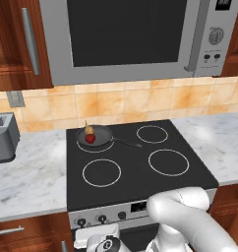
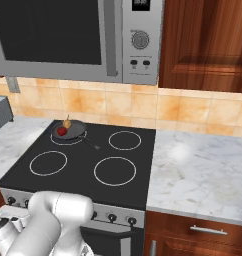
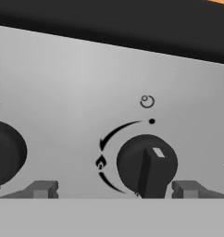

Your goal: Place the pan on the rear left burner on the stove. Then place the tomato and the onion in the pan and turn on the rear left burner.

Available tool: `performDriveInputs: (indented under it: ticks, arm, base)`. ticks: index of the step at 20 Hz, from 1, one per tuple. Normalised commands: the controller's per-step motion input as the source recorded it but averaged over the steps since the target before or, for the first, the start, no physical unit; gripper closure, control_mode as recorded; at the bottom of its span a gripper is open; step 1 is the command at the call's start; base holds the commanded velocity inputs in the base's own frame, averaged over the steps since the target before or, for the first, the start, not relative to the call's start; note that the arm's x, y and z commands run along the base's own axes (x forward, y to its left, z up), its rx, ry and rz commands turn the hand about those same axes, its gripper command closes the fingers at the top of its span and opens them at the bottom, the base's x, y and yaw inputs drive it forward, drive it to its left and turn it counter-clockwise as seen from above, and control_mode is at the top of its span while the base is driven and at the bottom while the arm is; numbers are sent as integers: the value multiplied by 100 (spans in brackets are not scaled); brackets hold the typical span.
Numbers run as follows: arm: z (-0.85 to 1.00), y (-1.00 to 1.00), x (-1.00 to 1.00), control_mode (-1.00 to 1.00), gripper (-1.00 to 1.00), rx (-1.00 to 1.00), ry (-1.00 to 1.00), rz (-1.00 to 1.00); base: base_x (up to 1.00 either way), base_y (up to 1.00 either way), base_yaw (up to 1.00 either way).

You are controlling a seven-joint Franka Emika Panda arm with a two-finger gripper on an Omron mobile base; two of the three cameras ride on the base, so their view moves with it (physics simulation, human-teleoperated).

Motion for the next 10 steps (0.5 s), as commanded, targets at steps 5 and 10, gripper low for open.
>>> performDriveInputs:
  ticks: [5, 10]
  arm:
    - [0, 1, 6, -100, -100, -5, -7, -3]
    - [0, 2, 8, -100, -100, -5, -7, -3]
  base:
    - [0, 0, 0]
    - [0, 0, 0]
